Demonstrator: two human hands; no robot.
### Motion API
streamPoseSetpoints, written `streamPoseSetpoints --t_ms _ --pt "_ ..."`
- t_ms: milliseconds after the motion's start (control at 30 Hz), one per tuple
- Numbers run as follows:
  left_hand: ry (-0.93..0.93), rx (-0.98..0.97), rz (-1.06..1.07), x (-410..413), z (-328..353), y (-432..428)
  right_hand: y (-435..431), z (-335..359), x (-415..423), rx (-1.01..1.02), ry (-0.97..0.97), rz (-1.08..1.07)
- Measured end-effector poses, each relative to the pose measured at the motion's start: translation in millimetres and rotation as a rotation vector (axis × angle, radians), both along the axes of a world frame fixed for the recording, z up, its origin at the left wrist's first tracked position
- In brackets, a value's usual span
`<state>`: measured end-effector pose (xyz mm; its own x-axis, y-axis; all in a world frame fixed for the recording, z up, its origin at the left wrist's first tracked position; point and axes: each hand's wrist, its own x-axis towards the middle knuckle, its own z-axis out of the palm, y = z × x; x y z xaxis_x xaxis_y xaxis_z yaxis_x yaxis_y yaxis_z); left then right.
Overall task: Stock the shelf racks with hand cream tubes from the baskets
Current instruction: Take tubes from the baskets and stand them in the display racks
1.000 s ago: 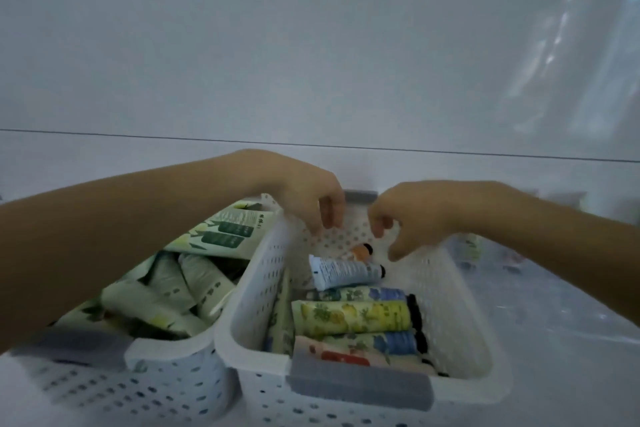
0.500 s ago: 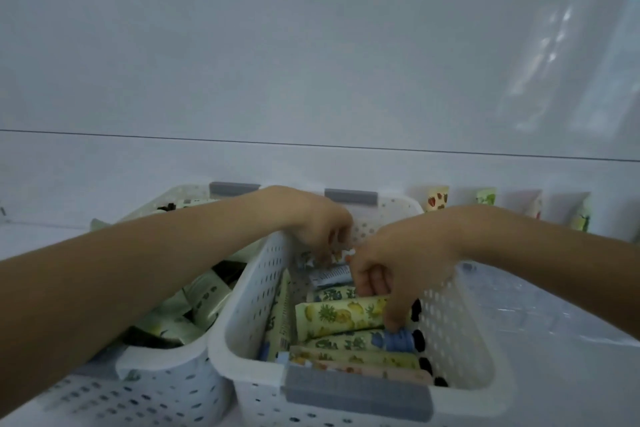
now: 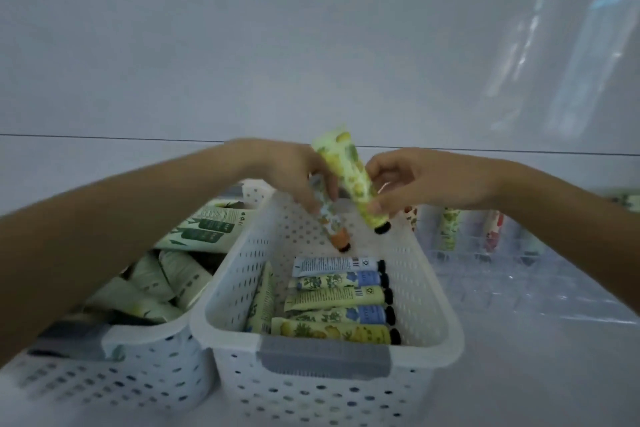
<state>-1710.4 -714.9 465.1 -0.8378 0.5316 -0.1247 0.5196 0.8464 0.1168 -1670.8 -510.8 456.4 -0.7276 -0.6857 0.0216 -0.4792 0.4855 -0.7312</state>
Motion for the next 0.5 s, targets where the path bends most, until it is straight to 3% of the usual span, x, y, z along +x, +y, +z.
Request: streamPoseSetpoints --t_ms 233,400,500 --pt "-0.178 0.842 0.123 10 44 -16 8 -17 -4 -0.604 -0.016 -0.347" --pt "-0.142 1.168 0.115 32 50 22 28 -19 10 -0.711 -0.030 -0.402" --pt "-0.110 1.259 0.117 46 48 61 48 -21 22 -0.763 -0.020 -0.437"
